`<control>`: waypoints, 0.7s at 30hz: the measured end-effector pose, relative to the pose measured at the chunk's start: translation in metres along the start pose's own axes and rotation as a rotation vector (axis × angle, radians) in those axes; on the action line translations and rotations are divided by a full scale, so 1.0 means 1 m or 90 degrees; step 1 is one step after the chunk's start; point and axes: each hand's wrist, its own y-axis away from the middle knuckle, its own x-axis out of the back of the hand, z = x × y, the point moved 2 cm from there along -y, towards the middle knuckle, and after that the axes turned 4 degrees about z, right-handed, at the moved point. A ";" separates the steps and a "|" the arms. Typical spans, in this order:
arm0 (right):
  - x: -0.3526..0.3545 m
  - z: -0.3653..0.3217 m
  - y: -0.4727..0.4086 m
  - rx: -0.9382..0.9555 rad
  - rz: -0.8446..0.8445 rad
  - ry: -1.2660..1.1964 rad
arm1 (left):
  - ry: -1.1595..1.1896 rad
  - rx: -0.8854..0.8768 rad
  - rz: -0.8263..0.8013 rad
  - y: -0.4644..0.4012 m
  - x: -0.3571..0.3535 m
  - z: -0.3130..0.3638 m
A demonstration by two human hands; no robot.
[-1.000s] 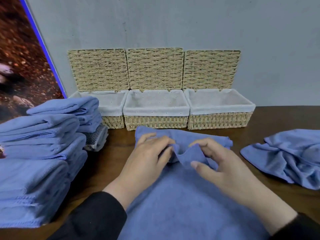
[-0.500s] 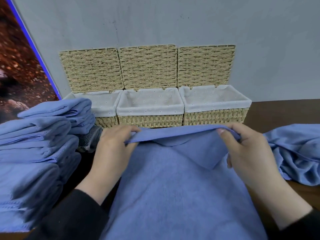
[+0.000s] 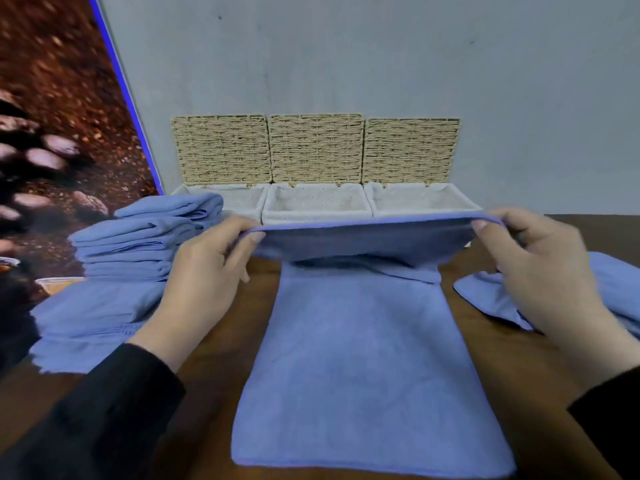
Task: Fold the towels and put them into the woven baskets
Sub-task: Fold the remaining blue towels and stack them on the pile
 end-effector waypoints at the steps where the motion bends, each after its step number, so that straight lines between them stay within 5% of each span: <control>1: 0.006 -0.006 0.019 0.016 -0.017 0.004 | 0.031 0.013 -0.021 0.015 0.008 0.005; 8: 0.002 0.055 0.139 -0.007 -0.413 0.068 | 0.005 0.007 -0.365 0.126 0.011 -0.018; 13: -0.008 0.057 0.135 0.021 -0.397 0.074 | -0.041 -0.031 -0.380 0.126 0.002 -0.034; 18: -0.007 0.047 0.116 0.038 -0.254 0.082 | -0.014 -0.027 -0.242 0.104 0.013 -0.020; 21: 0.006 0.041 0.125 0.083 -0.241 0.075 | 0.007 -0.039 -0.257 0.119 0.024 -0.017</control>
